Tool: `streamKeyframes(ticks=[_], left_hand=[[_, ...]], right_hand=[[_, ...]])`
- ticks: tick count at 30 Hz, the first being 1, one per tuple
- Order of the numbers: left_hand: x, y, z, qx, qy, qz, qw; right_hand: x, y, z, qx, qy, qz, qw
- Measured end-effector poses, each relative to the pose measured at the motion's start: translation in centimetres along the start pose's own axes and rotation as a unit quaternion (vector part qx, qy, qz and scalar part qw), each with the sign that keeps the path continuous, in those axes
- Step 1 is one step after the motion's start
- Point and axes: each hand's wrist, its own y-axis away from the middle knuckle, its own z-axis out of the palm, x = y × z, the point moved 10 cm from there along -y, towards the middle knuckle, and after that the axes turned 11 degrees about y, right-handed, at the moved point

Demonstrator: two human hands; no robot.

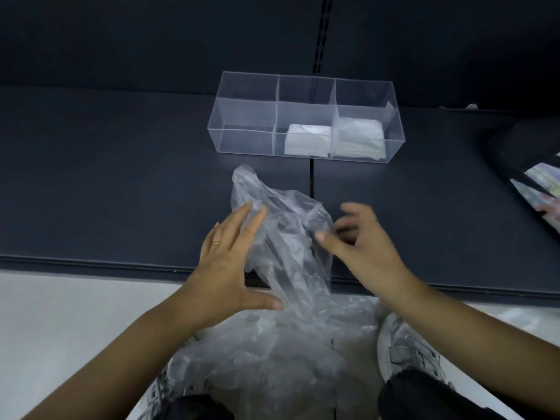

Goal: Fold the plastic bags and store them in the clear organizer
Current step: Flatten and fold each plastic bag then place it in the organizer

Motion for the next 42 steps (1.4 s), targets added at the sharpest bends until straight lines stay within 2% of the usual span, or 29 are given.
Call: streamKeyframes(ticks=[1, 2, 4, 5, 7, 8, 10, 11, 13, 15, 16, 18, 20, 22, 24, 26, 28, 29, 30, 33, 35, 37, 40, 42], left_hand=[[-0.5, 0.2, -0.3, 0.017, -0.004, -0.005, 1.0], [-1.1, 0.4, -1.1, 0.048, 0.012, -0.005, 0.999], [-1.9, 0.8, -2.9, 0.133, 0.052, 0.005, 0.99], [-2.0, 1.0, -3.6, 0.163, 0.061, 0.01, 0.985], [-1.3, 1.1, -4.2, 0.197, 0.065, 0.032, 0.978], [-0.8, 1.1, -4.3, 0.204, 0.058, 0.046, 0.976], [-0.1, 0.9, -4.7, 0.21, 0.062, 0.054, 0.974], [-0.3, 0.9, -5.1, 0.217, 0.086, 0.044, 0.971], [-1.2, 0.7, -6.6, 0.24, 0.203, 0.0, 0.949], [-1.8, 0.4, -8.1, 0.251, 0.321, -0.039, 0.912], [-1.6, 0.1, -8.7, 0.244, 0.347, -0.044, 0.904], [-0.2, -0.9, -9.0, 0.187, 0.385, -0.036, 0.903], [1.6, -1.7, -8.6, 0.124, 0.446, -0.024, 0.886], [2.2, -2.6, -8.5, 0.115, 0.477, -0.032, 0.871], [1.7, -3.6, -8.3, 0.154, 0.461, -0.062, 0.872], [0.7, -4.6, -7.9, 0.191, 0.434, -0.096, 0.875], [-0.8, -5.4, -7.6, 0.217, 0.415, -0.125, 0.875], [-1.7, -5.8, -7.6, 0.233, 0.407, -0.136, 0.873], [-2.5, -6.0, -7.7, 0.251, 0.4, -0.146, 0.869], [-4.3, -6.4, -7.8, 0.294, 0.4, -0.163, 0.853], [-4.6, -6.6, -7.8, 0.306, 0.404, -0.163, 0.846], [-4.8, -6.5, -7.5, 0.302, 0.405, -0.167, 0.847], [-5.1, -4.2, -7.0, 0.294, 0.419, -0.196, 0.836], [-4.2, -2.1, -6.8, 0.286, 0.432, -0.188, 0.835]], right_hand=[[-1.8, 0.7, -1.6, 0.075, 0.033, -0.075, 0.994], [-3.9, 1.7, -2.1, 0.111, 0.067, -0.155, 0.979], [-6.8, 3.6, 0.2, 0.064, 0.144, -0.251, 0.955], [-7.1, 3.9, 2.1, 0.017, 0.19, -0.253, 0.948], [-6.1, 3.1, 4.5, -0.044, 0.242, -0.203, 0.948], [-5.5, 2.2, 4.7, -0.059, 0.207, -0.165, 0.962], [-4.8, 0.3, 3.5, -0.062, 0.046, -0.096, 0.992], [-4.3, -0.7, 2.2, -0.051, -0.035, -0.064, 0.996], [-2.7, -2.5, -1.2, -0.023, -0.14, -0.006, 0.99], [-1.2, -3.5, -4.6, -0.007, -0.195, 0.044, 0.98], [-0.6, -3.6, -6.1, -0.003, -0.222, 0.063, 0.973], [0.1, -3.3, -8.5, -0.007, -0.284, 0.096, 0.954], [0.0, -2.7, -10.0, -0.024, -0.33, 0.12, 0.936], [-0.2, -2.8, -11.4, -0.018, -0.376, 0.124, 0.918], [0.0, -3.5, -13.2, 0.043, -0.42, 0.133, 0.896], [1.3, -3.6, -14.7, 0.127, -0.416, 0.146, 0.888], [1.8, -2.7, -15.2, 0.188, -0.374, 0.13, 0.899], [1.4, -2.3, -14.6, 0.19, -0.351, 0.107, 0.91], [0.8, -1.8, -13.1, 0.169, -0.328, 0.086, 0.925], [-1.0, 0.1, -6.7, 0.012, -0.247, 0.073, 0.966], [-3.1, 1.7, -2.8, -0.095, -0.101, -0.032, 0.99], [-3.3, 2.2, -0.8, -0.123, -0.021, -0.062, 0.99], [-3.0, 1.0, -0.1, -0.12, -0.089, -0.038, 0.988], [-2.6, 0.3, 0.0, -0.131, -0.144, -0.028, 0.98]])
